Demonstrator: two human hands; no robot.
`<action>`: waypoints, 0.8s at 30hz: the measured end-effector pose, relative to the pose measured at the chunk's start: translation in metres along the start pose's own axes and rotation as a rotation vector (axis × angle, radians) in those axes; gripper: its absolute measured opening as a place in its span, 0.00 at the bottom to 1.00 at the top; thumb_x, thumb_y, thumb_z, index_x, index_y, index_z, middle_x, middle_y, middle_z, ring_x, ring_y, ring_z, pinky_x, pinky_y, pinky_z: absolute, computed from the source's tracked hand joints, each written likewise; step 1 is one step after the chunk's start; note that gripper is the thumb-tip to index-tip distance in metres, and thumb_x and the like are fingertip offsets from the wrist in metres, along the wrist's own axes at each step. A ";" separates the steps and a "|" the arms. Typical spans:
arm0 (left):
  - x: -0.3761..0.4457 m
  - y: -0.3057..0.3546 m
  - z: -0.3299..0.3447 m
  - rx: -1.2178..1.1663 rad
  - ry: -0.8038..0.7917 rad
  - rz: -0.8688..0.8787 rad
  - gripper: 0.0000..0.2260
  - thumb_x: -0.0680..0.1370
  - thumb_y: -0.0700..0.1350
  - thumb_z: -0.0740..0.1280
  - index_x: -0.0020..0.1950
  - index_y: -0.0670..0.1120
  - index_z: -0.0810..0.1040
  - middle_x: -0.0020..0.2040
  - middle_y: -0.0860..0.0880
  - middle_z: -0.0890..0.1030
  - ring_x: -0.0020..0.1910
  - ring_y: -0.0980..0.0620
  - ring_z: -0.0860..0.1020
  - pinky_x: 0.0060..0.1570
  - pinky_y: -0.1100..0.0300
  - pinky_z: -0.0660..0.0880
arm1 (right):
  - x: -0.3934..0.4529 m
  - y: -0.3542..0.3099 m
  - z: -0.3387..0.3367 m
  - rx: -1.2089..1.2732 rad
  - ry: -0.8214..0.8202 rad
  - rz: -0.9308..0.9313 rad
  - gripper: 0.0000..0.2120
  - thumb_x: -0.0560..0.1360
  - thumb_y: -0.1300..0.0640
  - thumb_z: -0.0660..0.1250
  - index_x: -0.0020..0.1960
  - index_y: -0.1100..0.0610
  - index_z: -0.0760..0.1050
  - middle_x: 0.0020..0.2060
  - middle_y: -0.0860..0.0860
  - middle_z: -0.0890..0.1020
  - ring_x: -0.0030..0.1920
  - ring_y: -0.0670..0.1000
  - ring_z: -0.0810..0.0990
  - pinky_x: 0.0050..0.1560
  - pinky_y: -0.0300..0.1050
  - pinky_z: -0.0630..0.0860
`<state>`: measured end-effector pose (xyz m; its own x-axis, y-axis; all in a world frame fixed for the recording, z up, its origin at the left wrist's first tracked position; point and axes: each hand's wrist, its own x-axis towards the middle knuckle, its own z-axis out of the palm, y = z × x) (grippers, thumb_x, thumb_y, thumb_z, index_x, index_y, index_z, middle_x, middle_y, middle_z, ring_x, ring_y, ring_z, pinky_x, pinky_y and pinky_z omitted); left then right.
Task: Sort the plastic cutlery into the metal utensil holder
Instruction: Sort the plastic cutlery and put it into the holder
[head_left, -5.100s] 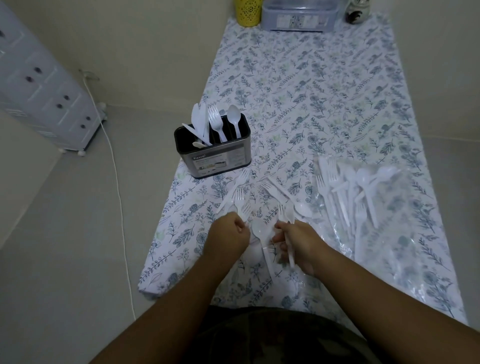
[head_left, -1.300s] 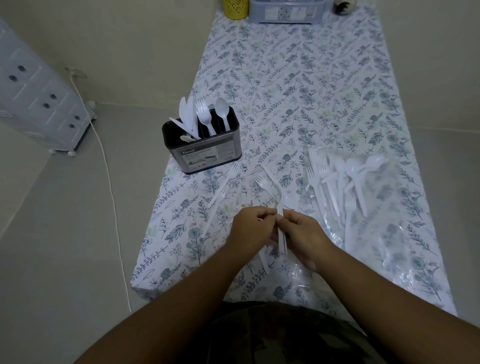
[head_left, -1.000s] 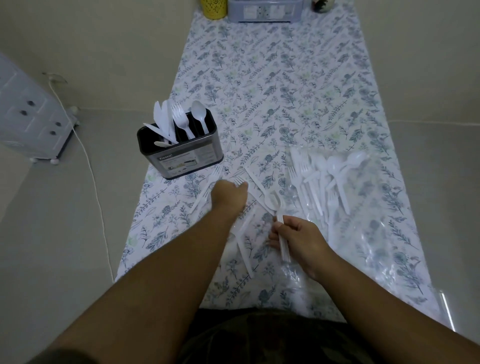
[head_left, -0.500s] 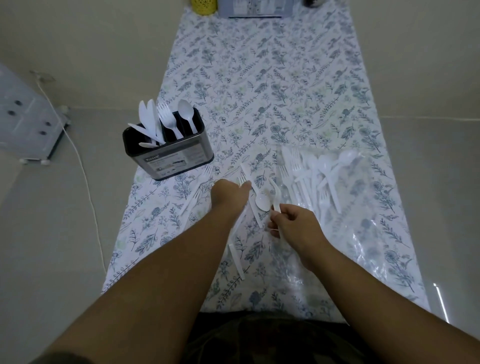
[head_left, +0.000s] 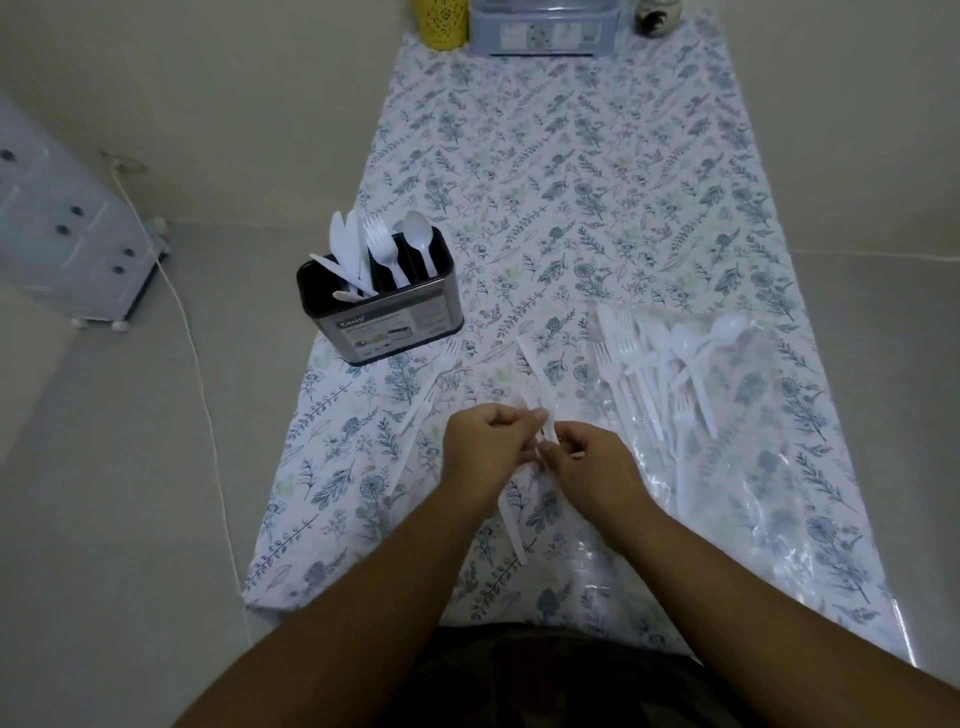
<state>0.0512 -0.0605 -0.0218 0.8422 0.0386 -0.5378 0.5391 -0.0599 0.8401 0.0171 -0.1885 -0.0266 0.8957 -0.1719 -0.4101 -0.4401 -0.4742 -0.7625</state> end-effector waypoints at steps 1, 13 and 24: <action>-0.003 -0.001 -0.004 -0.025 0.006 -0.017 0.08 0.73 0.45 0.77 0.45 0.40 0.85 0.37 0.43 0.86 0.38 0.47 0.86 0.43 0.55 0.84 | 0.001 -0.001 0.005 -0.004 -0.014 0.009 0.17 0.78 0.56 0.69 0.35 0.60 0.67 0.30 0.55 0.70 0.32 0.52 0.69 0.36 0.47 0.67; 0.064 -0.010 -0.102 0.661 0.318 0.326 0.09 0.74 0.43 0.74 0.53 0.43 0.81 0.47 0.47 0.81 0.47 0.50 0.78 0.46 0.62 0.74 | -0.004 -0.006 0.030 0.418 -0.164 0.230 0.06 0.77 0.64 0.72 0.51 0.67 0.81 0.41 0.64 0.86 0.34 0.57 0.82 0.38 0.53 0.82; 0.015 -0.006 -0.096 0.164 0.216 0.095 0.09 0.77 0.43 0.71 0.58 0.47 0.83 0.46 0.48 0.84 0.41 0.54 0.80 0.42 0.62 0.78 | 0.009 -0.012 0.022 0.652 -0.126 0.287 0.08 0.77 0.62 0.72 0.55 0.63 0.82 0.47 0.60 0.88 0.51 0.58 0.87 0.55 0.62 0.83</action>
<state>0.0607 0.0365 -0.0276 0.8786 0.2361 -0.4151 0.4659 -0.2333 0.8535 0.0291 -0.1650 -0.0319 0.7422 -0.0926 -0.6638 -0.6406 0.1929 -0.7432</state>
